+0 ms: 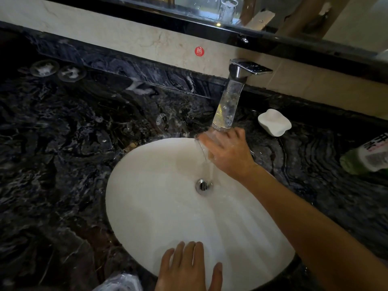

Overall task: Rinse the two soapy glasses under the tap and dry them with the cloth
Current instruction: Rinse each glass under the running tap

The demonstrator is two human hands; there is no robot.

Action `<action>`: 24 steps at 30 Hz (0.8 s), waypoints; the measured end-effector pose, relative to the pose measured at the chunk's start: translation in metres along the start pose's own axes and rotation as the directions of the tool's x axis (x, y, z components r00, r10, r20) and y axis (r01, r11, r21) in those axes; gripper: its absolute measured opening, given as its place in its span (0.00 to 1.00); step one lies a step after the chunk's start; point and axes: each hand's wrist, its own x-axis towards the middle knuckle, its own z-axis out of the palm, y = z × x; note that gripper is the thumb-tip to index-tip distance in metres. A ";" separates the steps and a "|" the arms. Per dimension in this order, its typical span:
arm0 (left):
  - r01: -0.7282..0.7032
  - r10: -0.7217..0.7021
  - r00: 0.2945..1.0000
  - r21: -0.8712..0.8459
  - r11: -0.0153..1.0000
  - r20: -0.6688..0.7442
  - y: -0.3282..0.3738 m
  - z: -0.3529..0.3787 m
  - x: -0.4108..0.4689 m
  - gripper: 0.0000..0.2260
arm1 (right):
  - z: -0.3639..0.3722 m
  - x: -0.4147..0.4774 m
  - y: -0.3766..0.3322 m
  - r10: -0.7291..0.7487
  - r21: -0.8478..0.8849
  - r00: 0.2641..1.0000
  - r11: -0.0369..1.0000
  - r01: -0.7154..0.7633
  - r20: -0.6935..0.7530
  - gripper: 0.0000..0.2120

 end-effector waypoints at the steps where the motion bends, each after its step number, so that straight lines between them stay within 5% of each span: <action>1: -0.001 0.001 1.000 -0.002 1.000 -0.005 0.000 0.001 0.000 0.24 | 0.001 -0.002 0.001 0.031 -0.007 0.999 1.000 -0.031 -0.011 0.19; 8: -0.001 0.002 0.999 0.013 1.000 -0.038 0.000 0.001 0.001 0.24 | 0.003 0.000 -0.004 0.064 -0.054 0.998 0.996 -0.064 -0.003 0.22; 12: 0.002 -0.001 1.000 0.029 1.000 -0.017 0.000 0.003 0.002 0.25 | -0.005 -0.007 -0.020 0.023 0.046 0.999 0.999 -0.021 -0.032 0.12; 15: -0.001 0.001 1.000 0.030 1.000 -0.001 0.000 0.004 0.002 0.26 | -0.010 -0.016 -0.037 0.225 0.248 0.970 0.938 -0.241 0.093 0.20; 16: -0.002 0.002 1.000 0.033 0.999 -0.007 0.000 0.004 0.002 0.26 | -0.014 -0.017 -0.044 0.347 0.355 0.920 0.849 -0.391 0.183 0.24; 18: -0.007 0.008 1.000 0.042 0.999 -0.027 -0.001 0.005 0.003 0.26 | -0.023 -0.015 -0.054 0.583 0.496 0.703 0.504 -0.707 0.408 0.29; 21: -0.008 0.012 0.998 0.052 0.999 -0.065 -0.001 0.005 0.004 0.29 | -0.027 -0.011 -0.061 0.715 0.482 0.353 0.025 -0.876 0.604 0.28; 24: -0.013 0.018 0.997 0.064 0.998 -0.070 -0.002 0.006 0.004 0.31 | -0.024 -0.013 -0.063 0.717 0.469 0.246 -0.128 -0.874 0.652 0.27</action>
